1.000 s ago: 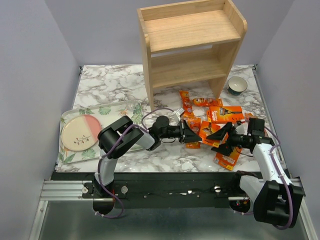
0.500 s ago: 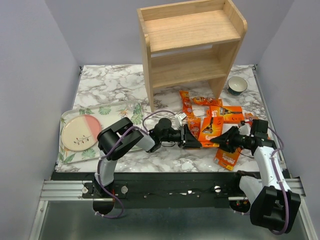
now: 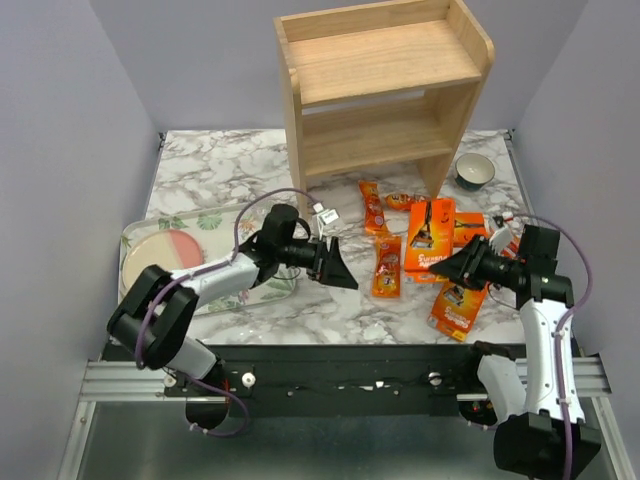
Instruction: Place and organize the shaving razors onto the shelf
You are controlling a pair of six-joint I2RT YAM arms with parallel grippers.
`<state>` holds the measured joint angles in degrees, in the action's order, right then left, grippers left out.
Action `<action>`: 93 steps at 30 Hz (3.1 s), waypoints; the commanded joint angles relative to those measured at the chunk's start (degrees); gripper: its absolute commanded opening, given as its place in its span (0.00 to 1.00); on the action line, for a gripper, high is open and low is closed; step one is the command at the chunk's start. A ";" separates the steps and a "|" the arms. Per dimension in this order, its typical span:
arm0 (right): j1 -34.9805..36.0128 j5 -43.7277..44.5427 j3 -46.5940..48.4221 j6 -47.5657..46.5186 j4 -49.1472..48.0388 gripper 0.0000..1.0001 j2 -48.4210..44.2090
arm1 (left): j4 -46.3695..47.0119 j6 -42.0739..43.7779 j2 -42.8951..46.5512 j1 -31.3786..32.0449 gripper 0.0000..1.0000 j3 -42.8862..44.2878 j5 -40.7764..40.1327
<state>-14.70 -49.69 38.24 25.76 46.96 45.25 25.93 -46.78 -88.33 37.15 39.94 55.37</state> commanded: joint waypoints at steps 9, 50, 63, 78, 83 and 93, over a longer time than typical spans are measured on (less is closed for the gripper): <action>-0.07 -22.21 28.10 -8.81 -1.33 0.15 20.81 | -45.53 49.50 12.67 -1.11 0.99 15.51 -3.77; 2.22 -13.15 57.22 8.25 -11.63 0.73 61.10 | -34.11 46.96 -9.14 1.44 0.99 40.65 -10.99; 2.22 -12.80 53.96 9.83 -12.15 0.42 59.42 | -33.05 45.29 -9.40 1.44 0.99 39.86 -11.08; 2.04 -12.62 57.82 16.52 -16.81 0.17 64.87 | -33.58 44.41 -10.45 1.44 0.99 40.39 -11.34; 1.96 -12.53 61.60 17.31 -16.81 0.16 67.77 | -34.28 44.59 -10.81 1.53 0.99 40.56 -11.52; 0.81 -12.89 65.91 18.53 -18.66 0.18 71.55 | -34.72 44.15 -11.51 1.53 0.99 41.00 -12.66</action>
<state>-12.97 -62.61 101.36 43.18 30.65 114.74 -8.71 -2.00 -98.67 38.46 80.53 43.92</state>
